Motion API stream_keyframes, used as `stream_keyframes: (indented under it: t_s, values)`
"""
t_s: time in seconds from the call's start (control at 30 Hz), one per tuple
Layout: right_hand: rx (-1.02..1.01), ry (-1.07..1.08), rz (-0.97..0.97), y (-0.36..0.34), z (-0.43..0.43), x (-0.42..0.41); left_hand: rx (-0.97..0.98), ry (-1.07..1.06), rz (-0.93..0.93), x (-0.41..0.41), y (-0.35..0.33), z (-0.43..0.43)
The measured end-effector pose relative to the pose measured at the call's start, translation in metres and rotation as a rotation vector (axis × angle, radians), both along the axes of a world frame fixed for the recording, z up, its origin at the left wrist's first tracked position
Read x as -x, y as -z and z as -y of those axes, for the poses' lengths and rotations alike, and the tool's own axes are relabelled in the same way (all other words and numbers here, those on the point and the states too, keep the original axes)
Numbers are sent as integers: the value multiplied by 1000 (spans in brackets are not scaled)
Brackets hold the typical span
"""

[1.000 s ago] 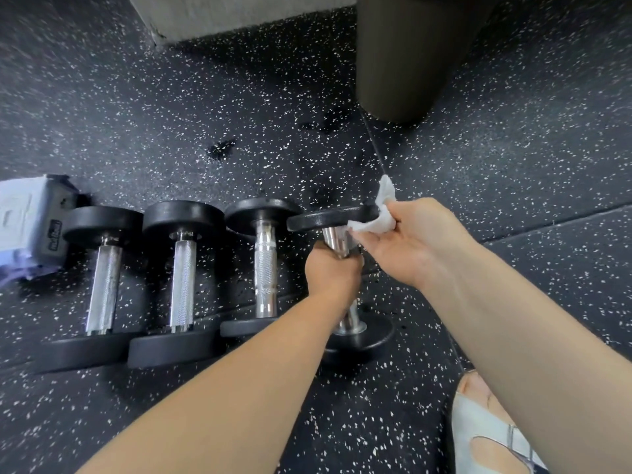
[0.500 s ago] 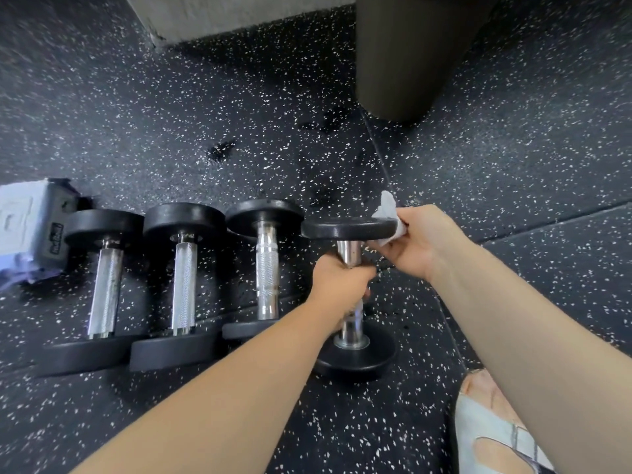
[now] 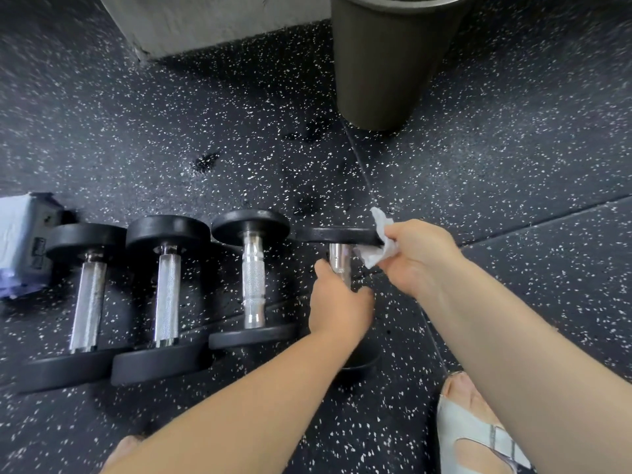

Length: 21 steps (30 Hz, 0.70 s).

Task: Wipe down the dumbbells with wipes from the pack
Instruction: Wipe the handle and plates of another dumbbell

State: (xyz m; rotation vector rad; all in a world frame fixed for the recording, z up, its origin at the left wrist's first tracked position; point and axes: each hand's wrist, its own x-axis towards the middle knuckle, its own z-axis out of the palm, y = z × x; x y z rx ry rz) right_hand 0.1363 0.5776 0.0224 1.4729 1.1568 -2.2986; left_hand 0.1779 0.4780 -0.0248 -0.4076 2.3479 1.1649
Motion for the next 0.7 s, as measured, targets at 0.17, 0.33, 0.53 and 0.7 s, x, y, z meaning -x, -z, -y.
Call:
stream_keyframes:
  t_s: [0.17,0.33,0.53,0.7]
  values:
    - [38,81,-30,0,11,0,-58,-120,-17,12,11,6]
    - [96,66,-50,2,10,-7,-165,-140,7,10,19,10]
    - [216,161,-40,15,1,1,-455,-238,196,16,12,6]
    - [245,77,-87,14,-2,5,-463,-198,165,25,11,4]
